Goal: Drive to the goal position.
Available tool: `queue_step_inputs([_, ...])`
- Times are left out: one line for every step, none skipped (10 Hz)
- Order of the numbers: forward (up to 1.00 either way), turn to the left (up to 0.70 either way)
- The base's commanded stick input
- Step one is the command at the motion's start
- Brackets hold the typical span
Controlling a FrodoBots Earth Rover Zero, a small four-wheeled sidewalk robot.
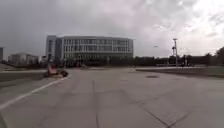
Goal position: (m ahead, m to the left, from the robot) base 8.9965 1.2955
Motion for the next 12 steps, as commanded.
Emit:
queue_step_inputs([0.7,-0.01])
queue_step_inputs([0.7,-0.01])
queue_step_inputs([0.7,-0.01])
queue_step_inputs([0.7,-0.01])
queue_step_inputs([0.7,-0.01])
queue_step_inputs([0.7,-0.01])
queue_step_inputs([0.7,-0.01])
queue_step_inputs([0.7,-0.01])
queue_step_inputs([0.7,-0.01])
queue_step_inputs([0.7,-0.01])
queue_step_inputs([0.7,-0.01])
queue_step_inputs([0.7,-0.01])
